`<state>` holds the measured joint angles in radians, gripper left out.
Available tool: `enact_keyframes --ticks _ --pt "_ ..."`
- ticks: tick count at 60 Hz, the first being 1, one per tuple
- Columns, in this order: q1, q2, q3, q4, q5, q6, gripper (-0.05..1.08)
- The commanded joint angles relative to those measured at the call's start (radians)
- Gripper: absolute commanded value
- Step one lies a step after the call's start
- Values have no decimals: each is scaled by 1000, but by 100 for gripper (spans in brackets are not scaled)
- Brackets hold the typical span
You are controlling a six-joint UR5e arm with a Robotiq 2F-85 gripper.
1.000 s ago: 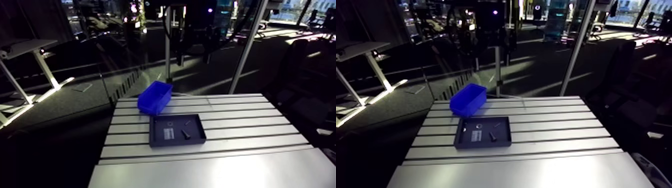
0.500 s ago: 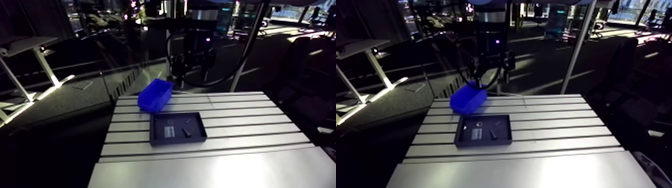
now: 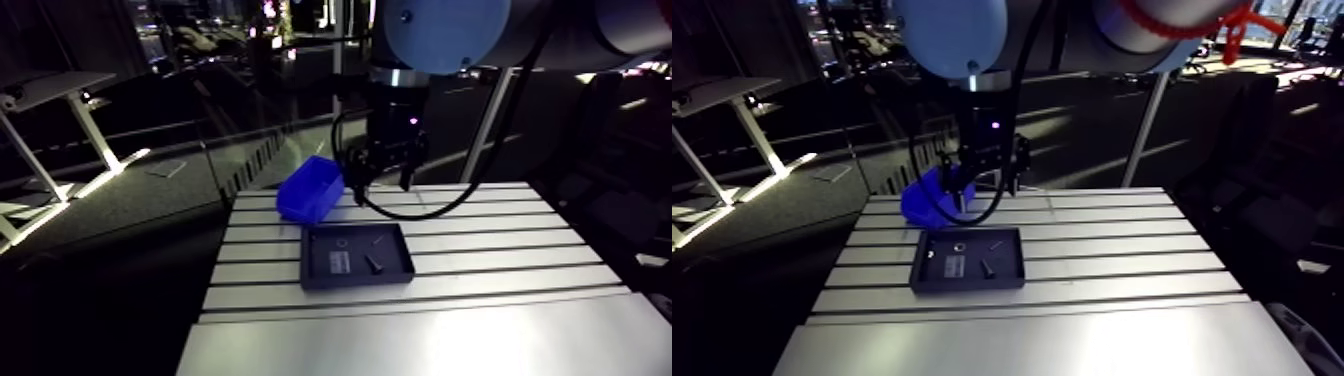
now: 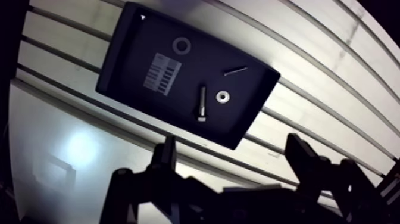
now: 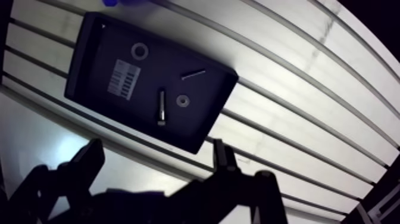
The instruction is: Pick up the M10 bolt from the tray and put it into the blue bin.
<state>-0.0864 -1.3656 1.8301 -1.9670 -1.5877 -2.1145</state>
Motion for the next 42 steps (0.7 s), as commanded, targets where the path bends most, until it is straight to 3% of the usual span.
enact_keyframes --ticks 1,23,42 --pt "15 17 46 -46 -22 0 2" --pt "27 68 65 -59 -22 6 2" --pt "28 97 85 -120 -30 9 25"
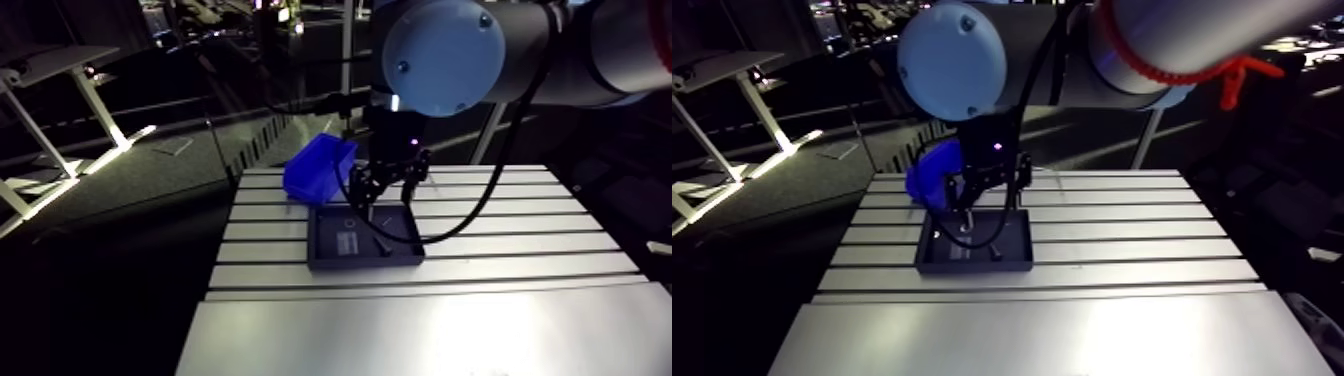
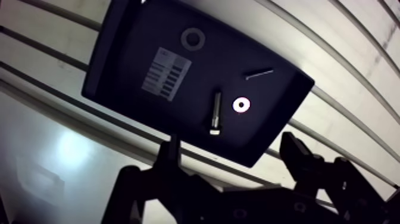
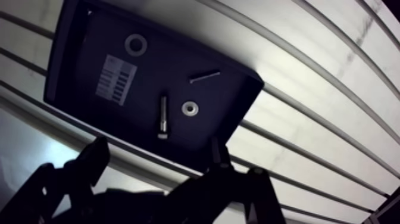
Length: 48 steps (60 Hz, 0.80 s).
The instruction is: Pick up the M10 bolt from the tray and put it into the blue bin.
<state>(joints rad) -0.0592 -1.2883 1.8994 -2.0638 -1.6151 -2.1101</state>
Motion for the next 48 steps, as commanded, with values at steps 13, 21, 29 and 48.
enact_keyframes --ticks 13,21,29,48 --pt "1 40 31 -29 -2 15 34" --pt "1 46 36 -66 -4 17 37" --pt "2 48 42 -71 -4 17 38" --pt "1 68 51 -82 -2 18 44"
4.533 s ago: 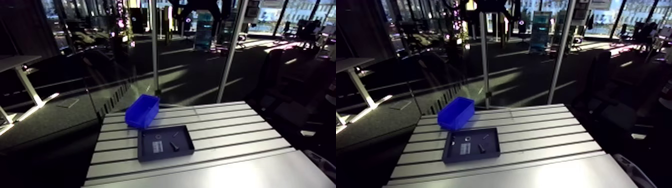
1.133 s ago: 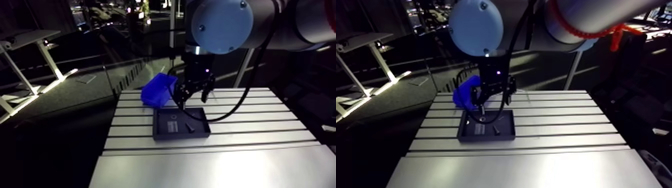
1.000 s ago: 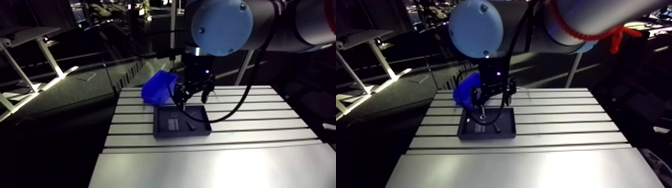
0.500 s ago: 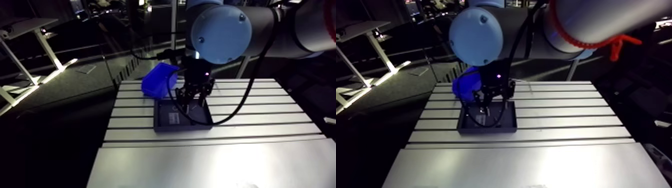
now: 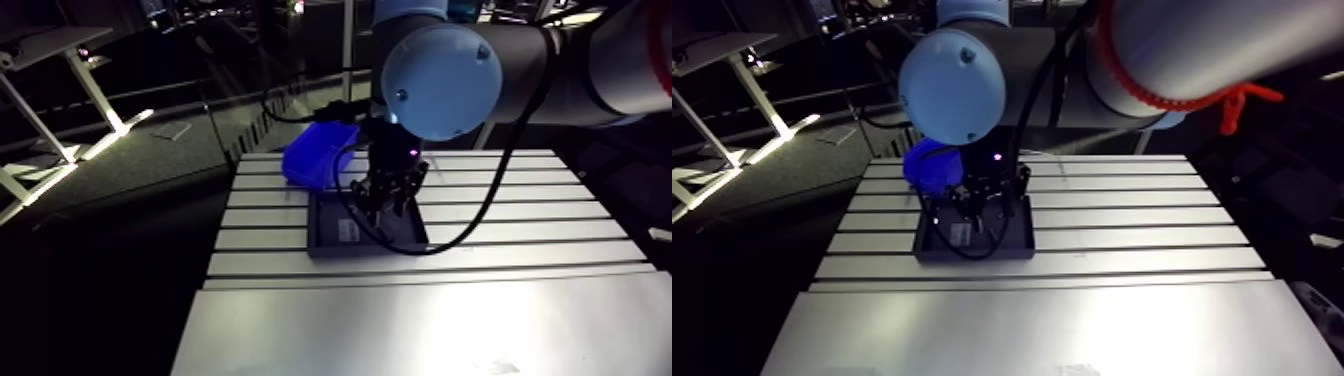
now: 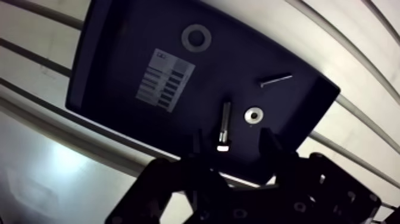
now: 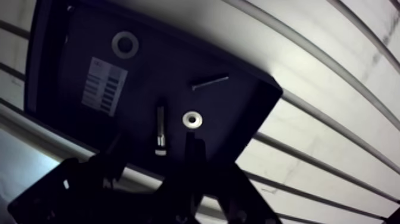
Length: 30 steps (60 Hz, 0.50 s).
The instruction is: Pick up the M10 bolt from the tray and put it into the blue bin.
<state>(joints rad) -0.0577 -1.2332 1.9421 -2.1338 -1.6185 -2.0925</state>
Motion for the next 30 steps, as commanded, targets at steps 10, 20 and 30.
enact_keyframes --ticks 10,20,30 --pt "-1 18 8 -22 -1 1 45" --pt "-1 19 14 -22 1 2 47" --pt "0 25 19 -25 1 2 47"
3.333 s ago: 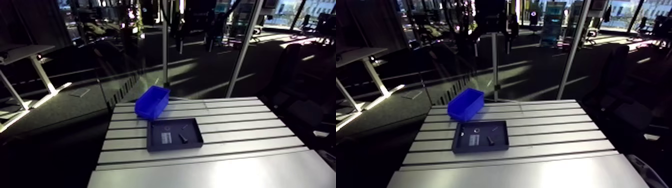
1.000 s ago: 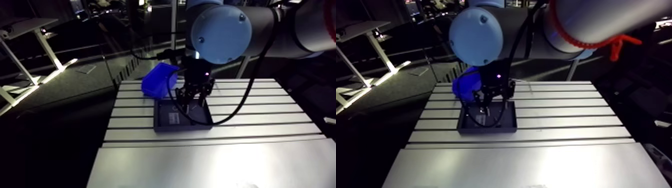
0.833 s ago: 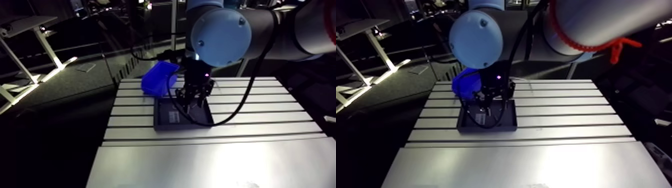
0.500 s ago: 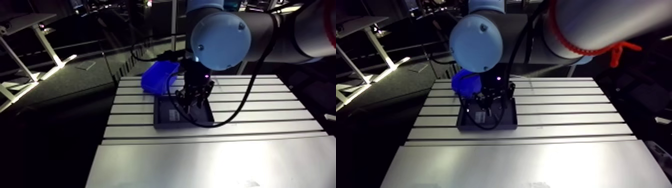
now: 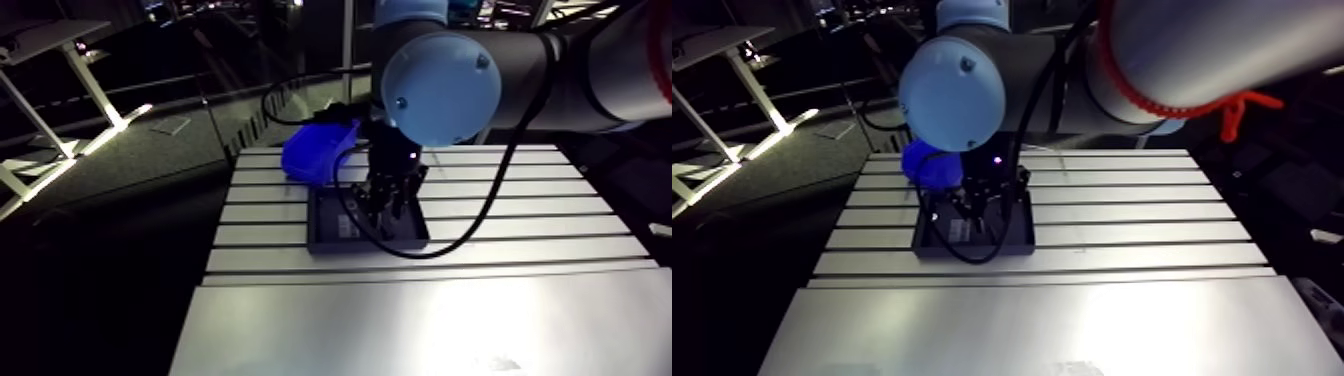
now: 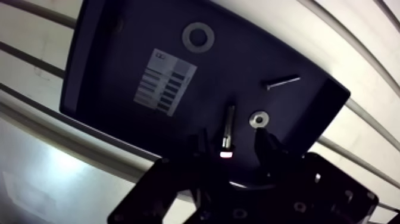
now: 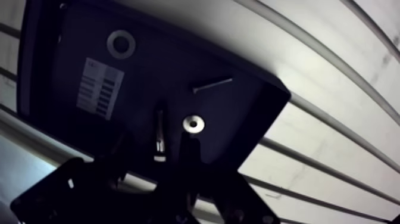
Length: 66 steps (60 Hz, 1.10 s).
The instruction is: Pick up the M10 bolt from the tray and put it into the blue bin.
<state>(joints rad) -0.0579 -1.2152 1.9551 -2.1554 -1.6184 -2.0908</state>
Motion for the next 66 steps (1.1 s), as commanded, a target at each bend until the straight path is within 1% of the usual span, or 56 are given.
enact_keyframes --ticks 1,23,49,66 --pt "0 9 7 -8 0 1 47" --pt "0 16 14 -42 -2 -1 52" --pt "0 18 12 -42 -2 -1 59" --pt "1 18 15 -42 -2 -1 60"
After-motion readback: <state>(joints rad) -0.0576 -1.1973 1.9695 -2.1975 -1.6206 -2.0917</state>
